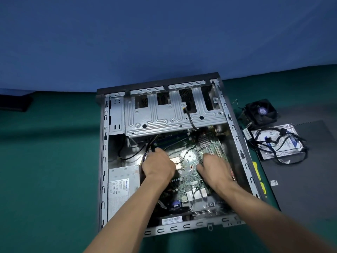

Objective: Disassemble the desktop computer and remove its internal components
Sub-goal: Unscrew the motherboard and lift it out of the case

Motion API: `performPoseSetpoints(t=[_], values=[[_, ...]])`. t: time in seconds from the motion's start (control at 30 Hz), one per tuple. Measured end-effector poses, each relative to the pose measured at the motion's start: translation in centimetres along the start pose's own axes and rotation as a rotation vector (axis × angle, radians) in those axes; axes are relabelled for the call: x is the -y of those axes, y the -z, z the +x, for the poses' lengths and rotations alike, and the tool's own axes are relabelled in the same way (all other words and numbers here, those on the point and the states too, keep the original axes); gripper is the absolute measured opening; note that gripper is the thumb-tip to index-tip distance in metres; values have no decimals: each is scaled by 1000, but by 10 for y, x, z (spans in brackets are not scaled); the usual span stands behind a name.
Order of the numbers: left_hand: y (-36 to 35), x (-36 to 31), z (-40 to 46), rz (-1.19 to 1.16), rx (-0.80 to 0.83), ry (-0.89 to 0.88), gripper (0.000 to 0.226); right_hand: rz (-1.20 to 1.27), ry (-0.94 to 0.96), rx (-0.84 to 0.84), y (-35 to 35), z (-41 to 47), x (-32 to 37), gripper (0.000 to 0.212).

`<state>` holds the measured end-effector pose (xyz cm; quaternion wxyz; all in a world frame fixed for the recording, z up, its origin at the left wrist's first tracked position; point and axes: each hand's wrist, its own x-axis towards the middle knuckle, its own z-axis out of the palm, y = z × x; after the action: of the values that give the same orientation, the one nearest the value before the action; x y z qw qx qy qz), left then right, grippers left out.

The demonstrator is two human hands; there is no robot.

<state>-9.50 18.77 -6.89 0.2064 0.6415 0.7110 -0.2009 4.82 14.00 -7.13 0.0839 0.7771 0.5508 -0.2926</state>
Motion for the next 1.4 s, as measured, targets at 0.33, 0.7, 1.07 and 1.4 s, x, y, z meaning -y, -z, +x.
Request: performPoseSetpoints(t=[0.33, 0.7, 1.07, 1.4], values=[[12, 14, -9, -6, -329, -295, 25, 326, -120, 53, -11, 7, -3, 34], [20, 2, -33, -76, -667, -840, 34, 33, -19, 53, 1, 1, -15, 11], [-29, 6, -19, -34, 39, -691, 16, -586, 477, 289, -11, 2, 3, 28], [-26, 8, -4, -142, 114, -653, 23, -533, 572, 208, 2, -8, 2, 21]])
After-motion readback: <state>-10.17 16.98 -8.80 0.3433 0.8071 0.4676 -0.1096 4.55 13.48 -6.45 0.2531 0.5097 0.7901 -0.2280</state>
